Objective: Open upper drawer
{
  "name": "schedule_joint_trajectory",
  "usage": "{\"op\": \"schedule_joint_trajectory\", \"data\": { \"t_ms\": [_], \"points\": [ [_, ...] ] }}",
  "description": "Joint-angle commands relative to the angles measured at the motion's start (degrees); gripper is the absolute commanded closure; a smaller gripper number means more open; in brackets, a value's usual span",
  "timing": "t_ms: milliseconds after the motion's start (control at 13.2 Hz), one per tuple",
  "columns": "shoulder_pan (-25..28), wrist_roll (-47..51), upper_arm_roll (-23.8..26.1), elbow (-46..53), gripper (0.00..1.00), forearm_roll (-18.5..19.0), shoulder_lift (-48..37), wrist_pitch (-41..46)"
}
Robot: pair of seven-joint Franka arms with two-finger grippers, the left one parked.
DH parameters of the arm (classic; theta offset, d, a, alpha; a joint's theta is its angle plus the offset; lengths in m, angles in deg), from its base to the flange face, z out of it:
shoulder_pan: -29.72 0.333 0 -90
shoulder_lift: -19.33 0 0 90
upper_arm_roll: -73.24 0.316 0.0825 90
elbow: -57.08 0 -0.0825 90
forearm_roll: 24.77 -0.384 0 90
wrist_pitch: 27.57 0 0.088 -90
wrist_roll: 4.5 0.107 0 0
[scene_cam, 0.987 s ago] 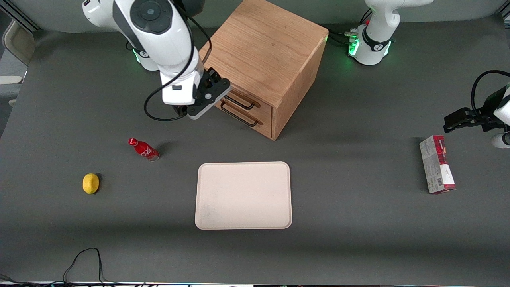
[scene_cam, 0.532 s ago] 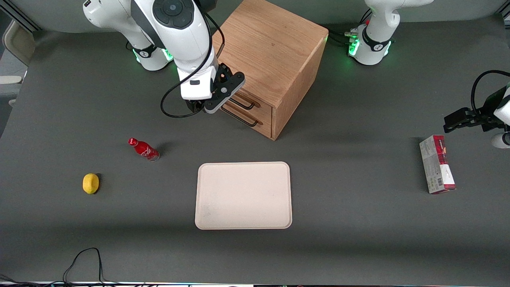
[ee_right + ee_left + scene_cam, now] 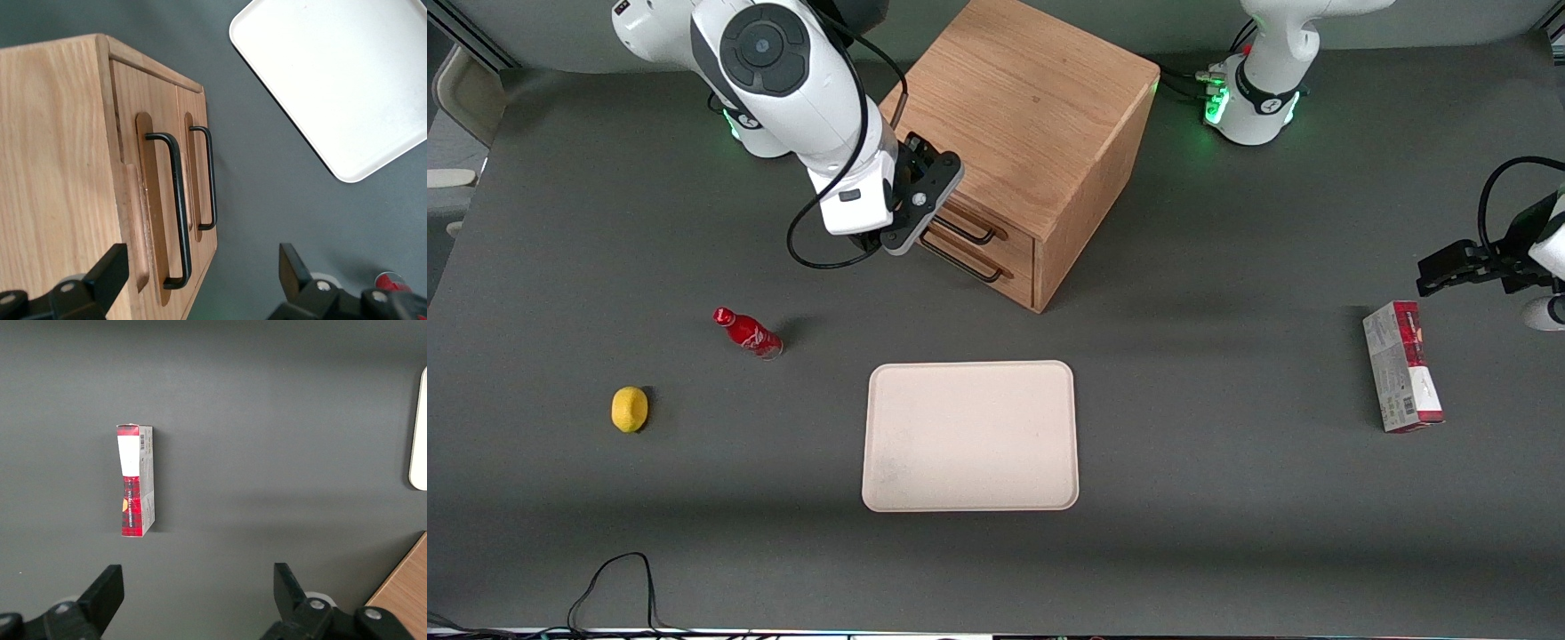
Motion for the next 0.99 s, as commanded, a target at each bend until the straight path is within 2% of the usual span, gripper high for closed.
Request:
{"op": "schedule_joint_trajectory", "data": {
  "t_ms": [0,532,911],
  "points": [
    [0.30,-2.45,-0.84,-3.49,0.00,-1.70,-1.82,-1.49],
    [0.74,-2.63,-0.66,-13.94,0.00,-1.35,-2.26,-13.08],
    [2.32,-2.63,-0.57,-15.36,0.00,-1.44,-2.09,-14.15]
  ]
}}
